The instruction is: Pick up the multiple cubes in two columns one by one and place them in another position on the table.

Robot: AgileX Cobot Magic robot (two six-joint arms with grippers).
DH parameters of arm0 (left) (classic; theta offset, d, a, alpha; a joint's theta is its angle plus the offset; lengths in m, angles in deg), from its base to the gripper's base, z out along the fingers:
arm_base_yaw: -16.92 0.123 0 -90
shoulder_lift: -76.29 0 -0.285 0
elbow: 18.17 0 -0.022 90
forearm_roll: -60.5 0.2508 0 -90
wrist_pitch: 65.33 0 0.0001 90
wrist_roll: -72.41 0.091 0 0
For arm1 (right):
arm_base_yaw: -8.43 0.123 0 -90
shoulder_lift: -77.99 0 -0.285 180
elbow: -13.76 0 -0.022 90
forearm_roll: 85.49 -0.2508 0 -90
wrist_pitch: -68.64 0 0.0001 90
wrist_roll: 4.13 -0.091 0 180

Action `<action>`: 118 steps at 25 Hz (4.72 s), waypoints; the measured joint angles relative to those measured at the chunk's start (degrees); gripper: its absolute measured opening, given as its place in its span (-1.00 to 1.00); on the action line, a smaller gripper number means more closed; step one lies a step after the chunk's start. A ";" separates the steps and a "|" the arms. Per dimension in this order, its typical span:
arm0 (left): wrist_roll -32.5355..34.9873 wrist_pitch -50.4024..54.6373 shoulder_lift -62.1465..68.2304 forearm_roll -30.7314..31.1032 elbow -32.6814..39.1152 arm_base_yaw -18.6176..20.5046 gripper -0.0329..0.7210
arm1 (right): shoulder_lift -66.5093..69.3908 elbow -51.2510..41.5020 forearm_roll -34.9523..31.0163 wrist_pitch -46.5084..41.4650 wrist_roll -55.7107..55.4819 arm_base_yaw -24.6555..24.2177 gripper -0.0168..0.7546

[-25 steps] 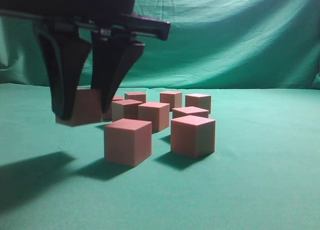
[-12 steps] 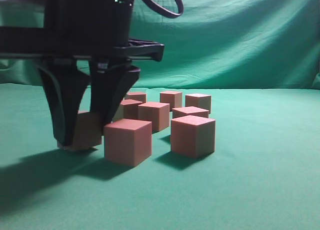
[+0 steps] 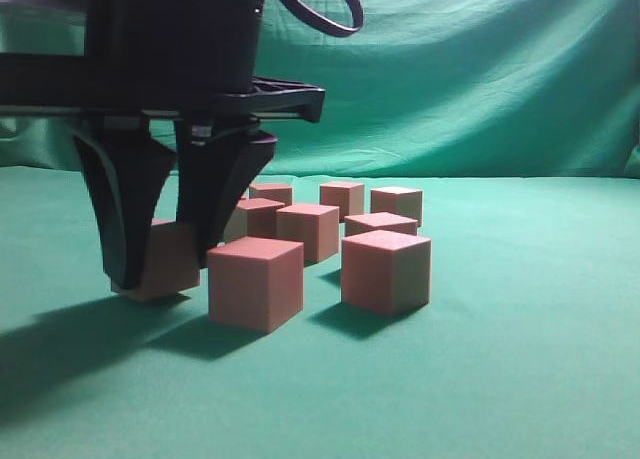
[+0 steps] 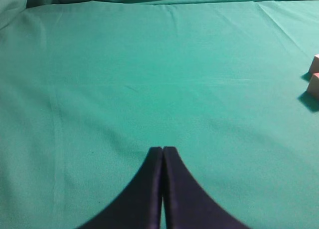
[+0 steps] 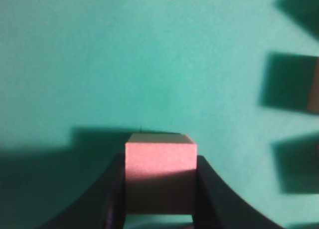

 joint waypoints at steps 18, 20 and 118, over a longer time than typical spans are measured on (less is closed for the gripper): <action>0.00 0.00 0.00 0.00 0.00 0.00 -0.91 | 0.60 0.08 0.09 -0.63 0.00 0.09 0.03; 0.00 0.00 0.00 0.00 0.00 0.00 -0.91 | 0.60 0.08 0.09 -0.72 0.00 0.13 0.29; 0.00 0.00 0.00 0.00 0.00 0.00 -0.91 | -109.64 -74.00 -14.88 28.46 18.48 -62.34 -0.96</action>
